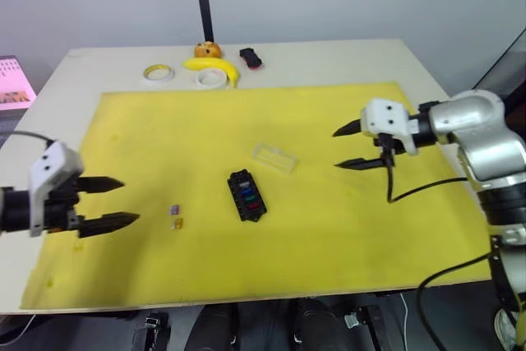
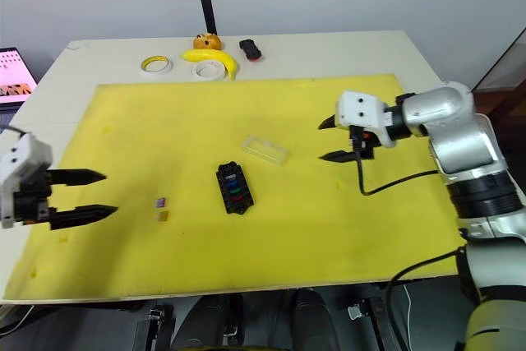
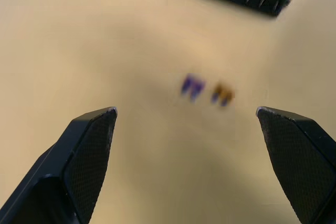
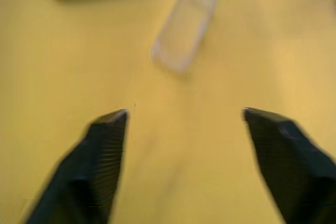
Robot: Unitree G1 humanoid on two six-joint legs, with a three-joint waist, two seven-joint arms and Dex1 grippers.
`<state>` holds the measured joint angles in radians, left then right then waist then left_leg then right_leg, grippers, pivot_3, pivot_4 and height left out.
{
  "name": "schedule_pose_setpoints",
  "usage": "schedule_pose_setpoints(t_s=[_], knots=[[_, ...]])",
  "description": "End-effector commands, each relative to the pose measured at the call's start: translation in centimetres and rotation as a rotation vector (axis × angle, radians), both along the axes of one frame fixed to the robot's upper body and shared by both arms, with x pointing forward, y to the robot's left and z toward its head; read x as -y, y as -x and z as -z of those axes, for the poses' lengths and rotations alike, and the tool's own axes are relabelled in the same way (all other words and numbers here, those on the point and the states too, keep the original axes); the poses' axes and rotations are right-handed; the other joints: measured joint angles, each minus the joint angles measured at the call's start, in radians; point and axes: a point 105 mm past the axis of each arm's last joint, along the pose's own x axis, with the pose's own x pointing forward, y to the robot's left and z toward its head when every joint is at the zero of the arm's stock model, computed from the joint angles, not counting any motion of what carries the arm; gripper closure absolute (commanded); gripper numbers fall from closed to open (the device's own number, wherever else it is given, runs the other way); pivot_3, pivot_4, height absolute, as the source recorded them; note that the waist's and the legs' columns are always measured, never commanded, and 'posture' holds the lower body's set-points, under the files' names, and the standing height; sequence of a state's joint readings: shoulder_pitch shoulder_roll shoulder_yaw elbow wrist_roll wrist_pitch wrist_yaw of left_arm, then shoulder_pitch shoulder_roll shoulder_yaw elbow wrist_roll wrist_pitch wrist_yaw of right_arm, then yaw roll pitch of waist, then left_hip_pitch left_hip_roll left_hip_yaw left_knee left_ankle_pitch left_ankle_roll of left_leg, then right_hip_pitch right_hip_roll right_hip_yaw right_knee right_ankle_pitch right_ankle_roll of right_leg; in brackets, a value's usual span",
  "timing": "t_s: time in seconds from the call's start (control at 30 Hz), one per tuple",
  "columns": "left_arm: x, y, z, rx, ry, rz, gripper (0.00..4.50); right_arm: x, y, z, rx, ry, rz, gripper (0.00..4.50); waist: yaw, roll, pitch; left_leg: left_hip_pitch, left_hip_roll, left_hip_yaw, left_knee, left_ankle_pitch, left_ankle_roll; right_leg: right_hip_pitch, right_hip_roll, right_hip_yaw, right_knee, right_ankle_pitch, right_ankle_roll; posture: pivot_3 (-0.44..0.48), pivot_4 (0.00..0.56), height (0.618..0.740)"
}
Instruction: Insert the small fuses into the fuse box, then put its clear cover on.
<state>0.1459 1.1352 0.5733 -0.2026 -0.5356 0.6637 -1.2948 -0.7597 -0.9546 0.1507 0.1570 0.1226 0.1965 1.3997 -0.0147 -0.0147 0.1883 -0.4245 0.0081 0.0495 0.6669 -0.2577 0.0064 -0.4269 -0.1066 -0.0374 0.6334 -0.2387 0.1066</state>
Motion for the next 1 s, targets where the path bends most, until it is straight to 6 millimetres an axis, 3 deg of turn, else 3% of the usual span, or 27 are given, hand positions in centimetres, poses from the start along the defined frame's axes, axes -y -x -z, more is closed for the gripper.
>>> schedule_pose_setpoints(t_s=[0.03, 0.17, 0.33, 0.43, 0.57, 0.73, 1.0], knots=[[-0.4, 0.3, -0.6, 0.029, -0.035, 0.023, 0.0, 0.4, 0.2, -1.3, 0.062, -0.017, -0.006, 0.05, 0.0, 0.0, 0.0, 0.0, 0.001, 0.0, 0.0, 0.0, 0.0, 0.0, 0.0, 0.0, 0.0, 0.0, 0.0, 0.0, 0.15, 0.74], [1.1, 0.0, -0.1, 0.033, -0.014, 0.077, 0.0, -1.4, 0.2, -1.7, 0.063, -0.102, -0.026, 0.05, 0.0, 0.0, 0.0, 0.0, 0.003, 0.0, 0.0, 0.0, 0.0, 0.0, 0.003, 0.0, -0.002, 0.001, -0.002, 0.0, 0.15, 0.74], [3.4, -0.7, 0.6, -0.007, 0.075, 0.148, 0.0, -5.8, 1.1, -3.5, 0.057, -0.31, -0.131, 0.05, 0.001, 0.0, 0.0, 0.0, 0.004, 0.0, 0.0, 0.0, 0.0, 0.0, 0.004, 0.001, -0.001, 0.002, -0.002, 0.0, 0.15, 0.74], [4.2, -1.7, 0.7, -0.063, 0.181, 0.156, 0.0, -7.9, 4.1, -3.3, -0.191, -0.316, -0.276, 0.05, 0.006, 0.0, 0.0, 0.0, 0.004, 0.0, 0.0, 0.0, 0.0, 0.0, 0.004, 0.001, -0.001, 0.002, -0.002, 0.0, 0.15, 0.74], [4.6, -3.1, 1.1, -0.162, 0.295, 0.15, 0.0, -10.0, 4.6, -4.9, -0.274, -0.42, -0.29, 0.05, 0.003, 0.0, 0.0, 0.0, 0.004, -0.002, 0.001, 0.0, 0.0, 0.0, 0.004, 0.001, 0.0, 0.002, -0.002, 0.0, 0.15, 0.74], [4.8, -4.3, 2.0, -0.291, 0.384, 0.129, 0.0, -11.7, 6.2, -4.7, -0.28, -0.383, -0.361, 0.05, 0.004, 0.0, 0.0, -0.001, 0.004, 0.0, 0.0, 0.0, 0.0, -0.001, 0.005, 0.001, 0.0, 0.002, -0.002, 0.0, 0.15, 0.74], [5.3, -5.5, 3.0, -0.43, 0.487, 0.093, 0.0, -12.3, 6.4, -3.7, -0.269, -0.306, -0.341, 0.05, 0.003, -0.001, 0.0, -0.001, 0.002, 0.0, 0.001, 0.0, 0.0, -0.001, 0.005, 0.001, 0.001, 0.002, -0.002, 0.0, 0.15, 0.74]])
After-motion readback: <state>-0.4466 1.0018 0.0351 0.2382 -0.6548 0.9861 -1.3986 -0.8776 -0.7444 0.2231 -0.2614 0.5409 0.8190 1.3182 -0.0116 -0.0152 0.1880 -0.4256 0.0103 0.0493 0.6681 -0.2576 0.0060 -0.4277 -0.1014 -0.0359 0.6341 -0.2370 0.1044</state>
